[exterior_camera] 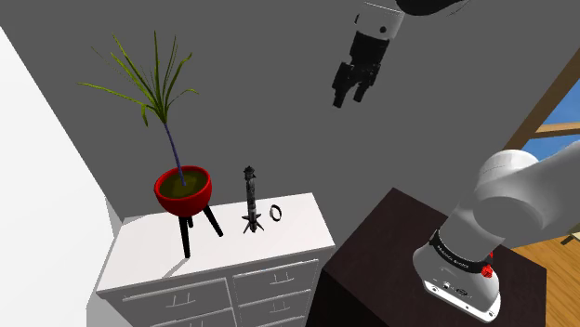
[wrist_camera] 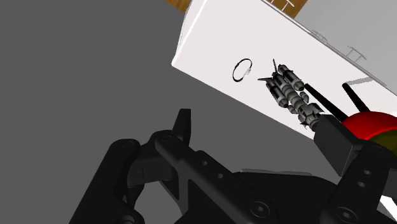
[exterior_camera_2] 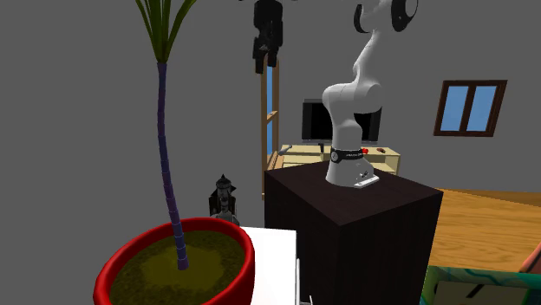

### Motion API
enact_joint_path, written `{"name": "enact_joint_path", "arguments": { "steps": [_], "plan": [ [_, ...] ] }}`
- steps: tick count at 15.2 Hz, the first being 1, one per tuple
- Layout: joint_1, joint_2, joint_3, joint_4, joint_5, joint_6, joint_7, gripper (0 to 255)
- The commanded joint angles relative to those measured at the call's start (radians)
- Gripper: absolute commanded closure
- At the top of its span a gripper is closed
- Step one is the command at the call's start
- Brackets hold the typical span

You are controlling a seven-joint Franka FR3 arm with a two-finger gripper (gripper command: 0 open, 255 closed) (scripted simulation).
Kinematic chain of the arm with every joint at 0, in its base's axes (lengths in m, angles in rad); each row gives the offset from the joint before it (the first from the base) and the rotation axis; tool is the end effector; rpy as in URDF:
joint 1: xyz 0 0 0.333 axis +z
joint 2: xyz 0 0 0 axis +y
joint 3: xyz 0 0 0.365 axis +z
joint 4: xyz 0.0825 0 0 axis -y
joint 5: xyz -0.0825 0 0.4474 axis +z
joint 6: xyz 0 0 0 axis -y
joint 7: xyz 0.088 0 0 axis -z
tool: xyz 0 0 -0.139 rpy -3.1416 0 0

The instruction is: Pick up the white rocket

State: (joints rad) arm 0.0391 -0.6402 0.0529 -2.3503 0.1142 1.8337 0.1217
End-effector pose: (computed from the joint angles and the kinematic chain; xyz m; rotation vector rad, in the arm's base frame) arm 0.4044 0.0532 0.5674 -3.0428 0.0930 -0.1743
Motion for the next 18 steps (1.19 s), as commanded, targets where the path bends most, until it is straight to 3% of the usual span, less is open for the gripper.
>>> {"name": "enact_joint_path", "arguments": {
  "steps": [1,9,18],
  "plan": [
    [0.005,0.070,0.040,0.020,0.000,0.038,0.044,0],
    [0.010,0.368,0.172,0.147,-0.056,0.147,0.218,0],
    [0.044,0.748,0.256,0.389,-0.211,0.180,0.437,0]
  ]
}}
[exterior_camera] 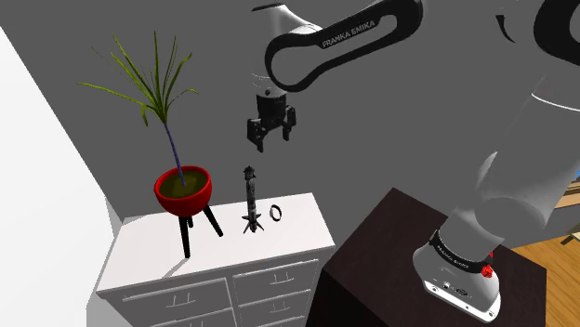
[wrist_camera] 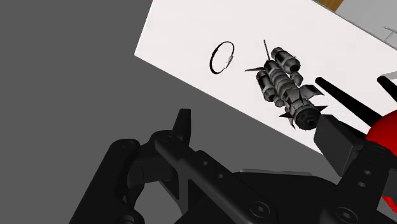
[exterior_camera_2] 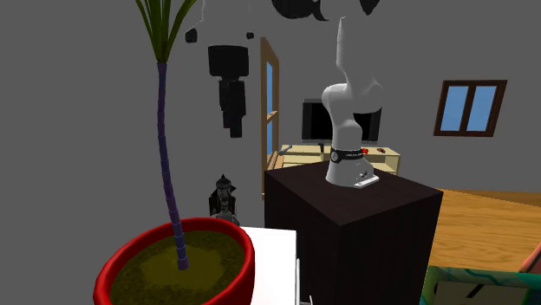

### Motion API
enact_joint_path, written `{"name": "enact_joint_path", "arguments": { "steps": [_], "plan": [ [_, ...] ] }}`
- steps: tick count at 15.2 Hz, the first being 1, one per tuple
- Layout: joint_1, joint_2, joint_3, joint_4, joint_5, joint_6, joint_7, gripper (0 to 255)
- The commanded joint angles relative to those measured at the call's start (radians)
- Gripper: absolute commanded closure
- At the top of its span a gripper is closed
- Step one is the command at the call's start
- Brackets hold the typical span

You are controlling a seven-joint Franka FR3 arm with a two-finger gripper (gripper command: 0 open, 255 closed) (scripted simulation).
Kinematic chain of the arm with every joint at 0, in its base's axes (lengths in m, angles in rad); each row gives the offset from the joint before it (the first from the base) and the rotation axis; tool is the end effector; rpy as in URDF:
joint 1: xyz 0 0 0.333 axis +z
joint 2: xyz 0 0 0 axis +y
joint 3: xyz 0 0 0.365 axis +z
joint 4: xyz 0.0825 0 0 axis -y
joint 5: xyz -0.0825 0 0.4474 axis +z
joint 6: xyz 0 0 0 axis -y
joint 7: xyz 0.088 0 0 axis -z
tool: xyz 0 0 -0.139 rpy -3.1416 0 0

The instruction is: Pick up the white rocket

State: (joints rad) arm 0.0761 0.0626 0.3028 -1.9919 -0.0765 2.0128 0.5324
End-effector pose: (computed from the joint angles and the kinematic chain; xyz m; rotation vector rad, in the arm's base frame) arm 0.5807 0.2219 0.4164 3.0743 -0.1841 -0.0195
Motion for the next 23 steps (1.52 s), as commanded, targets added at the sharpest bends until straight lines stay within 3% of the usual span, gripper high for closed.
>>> {"name": "enact_joint_path", "arguments": {
  "steps": [1,9,18,19,23],
  "plan": [
    [0.016,0.089,0.009,0.064,-0.039,-0.002,0.049,0],
    [0.109,0.423,-0.008,0.364,-0.158,-0.069,0.178,0],
    [0.114,0.470,-0.018,0.330,-0.176,0.009,0.194,0],
    [0.114,0.470,-0.018,0.331,-0.176,0.009,0.194,255],
    [0.114,0.471,-0.018,0.332,-0.176,0.009,0.194,255]
  ]
}}
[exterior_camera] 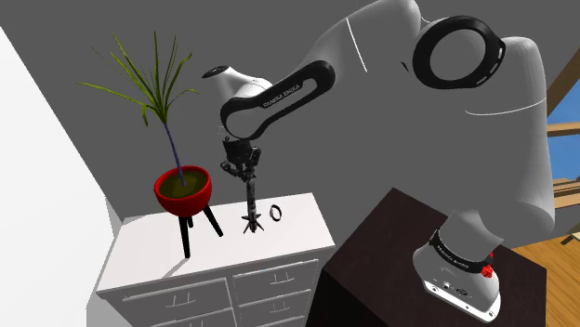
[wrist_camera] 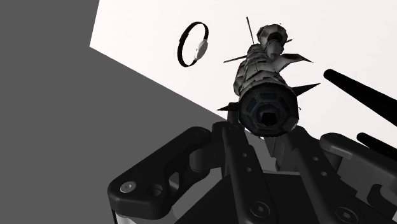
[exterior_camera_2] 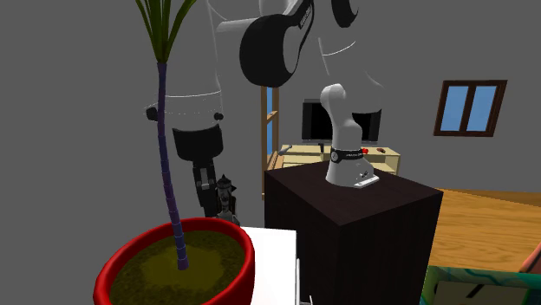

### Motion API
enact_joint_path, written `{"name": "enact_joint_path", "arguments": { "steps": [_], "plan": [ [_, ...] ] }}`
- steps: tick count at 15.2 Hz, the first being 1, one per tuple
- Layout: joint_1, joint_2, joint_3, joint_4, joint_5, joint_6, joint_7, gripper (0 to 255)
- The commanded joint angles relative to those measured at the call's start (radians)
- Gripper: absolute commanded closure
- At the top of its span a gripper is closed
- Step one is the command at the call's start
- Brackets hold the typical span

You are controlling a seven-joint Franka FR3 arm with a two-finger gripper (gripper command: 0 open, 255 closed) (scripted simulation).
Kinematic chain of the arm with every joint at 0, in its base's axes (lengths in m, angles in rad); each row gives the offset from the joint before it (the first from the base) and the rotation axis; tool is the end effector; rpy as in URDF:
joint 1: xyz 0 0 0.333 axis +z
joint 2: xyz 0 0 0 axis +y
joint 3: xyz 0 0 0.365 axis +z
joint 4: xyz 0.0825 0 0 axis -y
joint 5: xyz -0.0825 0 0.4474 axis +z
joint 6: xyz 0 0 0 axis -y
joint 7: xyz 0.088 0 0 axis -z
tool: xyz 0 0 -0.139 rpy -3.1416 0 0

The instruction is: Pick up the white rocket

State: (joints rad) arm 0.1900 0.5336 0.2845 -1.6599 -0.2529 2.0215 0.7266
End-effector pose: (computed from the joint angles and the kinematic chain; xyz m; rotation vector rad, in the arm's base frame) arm 0.6706 0.2984 0.2721 2.9885 -0.2272 -0.1175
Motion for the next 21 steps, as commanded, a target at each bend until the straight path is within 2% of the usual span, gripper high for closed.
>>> {"name": "enact_joint_path", "arguments": {
  "steps": [1,5,21],
  "plan": [
    [0.000,0.000,0.000,0.000,0.000,0.000,0.000,255],
    [0.000,-0.001,0.000,-0.002,0.000,0.000,0.000,255],
    [-0.006,-0.086,0.016,0.080,0.034,-0.161,-0.031,255]
  ]
}}
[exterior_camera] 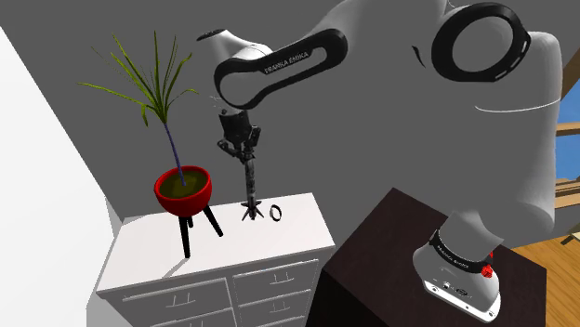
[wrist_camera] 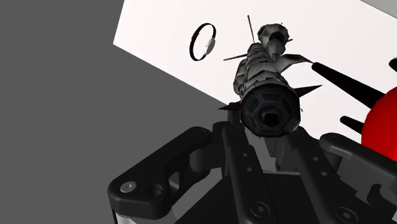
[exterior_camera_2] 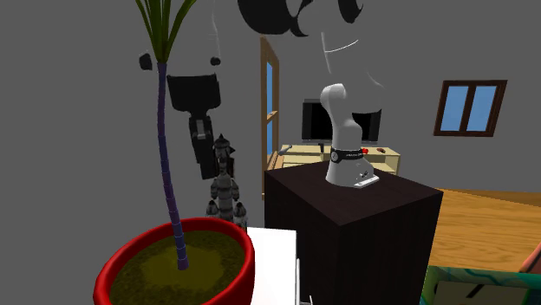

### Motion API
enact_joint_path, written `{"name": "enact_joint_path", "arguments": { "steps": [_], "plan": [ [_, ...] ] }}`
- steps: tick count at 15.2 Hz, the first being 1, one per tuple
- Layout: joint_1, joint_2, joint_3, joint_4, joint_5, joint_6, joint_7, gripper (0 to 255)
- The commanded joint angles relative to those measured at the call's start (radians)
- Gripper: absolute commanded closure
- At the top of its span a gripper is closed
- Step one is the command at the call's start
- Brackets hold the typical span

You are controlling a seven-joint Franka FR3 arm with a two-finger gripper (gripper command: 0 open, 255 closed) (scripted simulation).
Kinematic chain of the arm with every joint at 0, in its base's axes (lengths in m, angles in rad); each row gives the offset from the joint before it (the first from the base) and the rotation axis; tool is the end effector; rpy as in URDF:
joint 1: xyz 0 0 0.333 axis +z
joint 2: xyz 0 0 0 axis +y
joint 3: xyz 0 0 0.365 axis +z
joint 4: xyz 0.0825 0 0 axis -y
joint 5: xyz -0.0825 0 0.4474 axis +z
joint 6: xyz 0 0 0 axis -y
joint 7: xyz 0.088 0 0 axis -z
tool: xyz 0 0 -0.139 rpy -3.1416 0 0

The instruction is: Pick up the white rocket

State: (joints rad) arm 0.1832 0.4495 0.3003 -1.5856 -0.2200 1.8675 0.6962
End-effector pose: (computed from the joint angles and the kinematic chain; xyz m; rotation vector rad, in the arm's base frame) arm 0.6713 0.2985 0.3596 2.9883 -0.2268 -0.1183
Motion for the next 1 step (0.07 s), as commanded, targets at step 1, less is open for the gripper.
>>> {"name": "enact_joint_path", "arguments": {
  "steps": [1],
  "plan": [
    [0.001,-0.001,0.001,0.006,0.001,-0.007,0.000,255]
  ]
}}
